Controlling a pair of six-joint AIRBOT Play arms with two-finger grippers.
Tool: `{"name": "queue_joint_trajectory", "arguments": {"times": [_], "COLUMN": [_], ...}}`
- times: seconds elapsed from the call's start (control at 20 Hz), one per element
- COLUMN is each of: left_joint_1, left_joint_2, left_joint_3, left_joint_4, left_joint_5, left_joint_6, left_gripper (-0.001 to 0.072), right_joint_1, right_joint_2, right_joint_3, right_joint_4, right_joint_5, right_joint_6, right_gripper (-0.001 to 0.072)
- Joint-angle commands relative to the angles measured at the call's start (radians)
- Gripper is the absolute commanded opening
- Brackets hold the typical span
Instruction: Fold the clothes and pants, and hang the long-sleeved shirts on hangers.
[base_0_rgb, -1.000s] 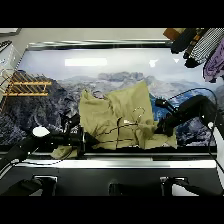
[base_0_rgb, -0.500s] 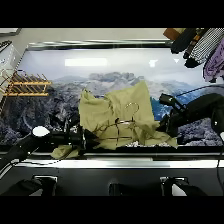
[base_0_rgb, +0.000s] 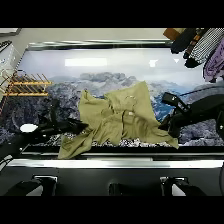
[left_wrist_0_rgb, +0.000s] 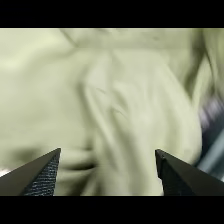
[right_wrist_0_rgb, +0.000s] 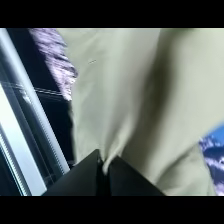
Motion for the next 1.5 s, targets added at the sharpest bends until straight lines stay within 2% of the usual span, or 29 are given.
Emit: {"name": "queue_joint_trajectory", "arguments": {"times": [0.0,0.1,0.2,0.35,0.4,0.5,0.6,0.7,0.75,0.8,0.9,0.95,1.0,1.1,1.25,1.3,1.45], "left_joint_1": [0.176,0.204,0.152,-0.042,-0.125,-0.326,-0.531,-0.657,-0.690,-0.713,-0.729,-0.724,-0.712,-0.701,-0.724,-0.735,-0.767], "left_joint_2": [0.021,0.060,0.103,0.156,0.160,0.158,0.150,0.113,0.085,0.046,-0.063,-0.120,-0.183,-0.284,-0.381,-0.405,-0.445], "left_joint_3": [0.001,0.002,0.002,0.002,0.002,0.002,0.002,0.002,0.014,0.044,0.155,0.219,0.288,0.421,0.607,0.653,0.699], "left_joint_4": [0.001,0.042,0.134,0.213,0.213,0.220,0.238,0.299,0.339,0.393,0.522,0.583,0.658,0.833,1.104,1.148,1.154], "left_joint_5": [-0.020,-0.075,-0.114,-0.111,-0.090,0.019,0.222,0.416,0.463,0.471,0.429,0.382,0.313,0.181,0.047,0.018,-0.005], "left_joint_6": [-0.200,-0.254,-0.362,-0.582,-0.645,-0.738,-0.799,-0.993,-1.043,-1.050,-1.051,-1.081,-1.163,-1.389,-1.534,-1.565,-1.572], "left_gripper": [0.0720,0.0720,0.0720,0.0715,0.0668,0.0639,0.0639,0.0639,0.0639,0.0639,0.0639,0.0639,0.0639,0.0638,0.0638,0.0639,0.0639], "right_joint_1": [-0.001,-0.001,-0.001,-0.001,-0.001,-0.001,-0.001,-0.001,-0.001,-0.001,-0.001,-0.001,-0.001,-0.001,-0.001,-0.001,-0.001], "right_joint_2": [0.026,0.041,0.055,0.080,0.085,0.089,0.089,0.089,0.089,0.089,0.089,0.089,0.089,0.089,0.089,0.089,0.089], "right_joint_3": [0.000,0.000,0.000,0.000,0.000,0.000,0.000,0.000,0.000,0.000,0.000,0.000,0.000,0.000,0.000,0.000,0.000], "right_joint_4": [-0.002,0.005,0.016,0.024,0.024,0.029,0.032,0.032,0.032,0.032,0.032,0.032,0.032,0.032,0.036,0.036,0.036], "right_joint_5": [0.006,0.004,0.003,0.003,0.003,0.003,0.004,0.004,0.004,0.003,0.004,0.003,0.003,0.004,0.010,0.014,0.030], "right_joint_6": [0.001,0.002,0.020,0.020,0.023,0.027,0.035,0.057,0.058,0.061,0.061,0.061,0.061,0.061,0.061,0.061,0.061], "right_gripper": [0.0025,0.0025,0.0025,0.0025,0.0025,0.0026,0.0026,0.0026,0.0026,0.0026,0.0027,0.0027,0.0027,0.0027,0.0027,0.0028,0.0028]}}
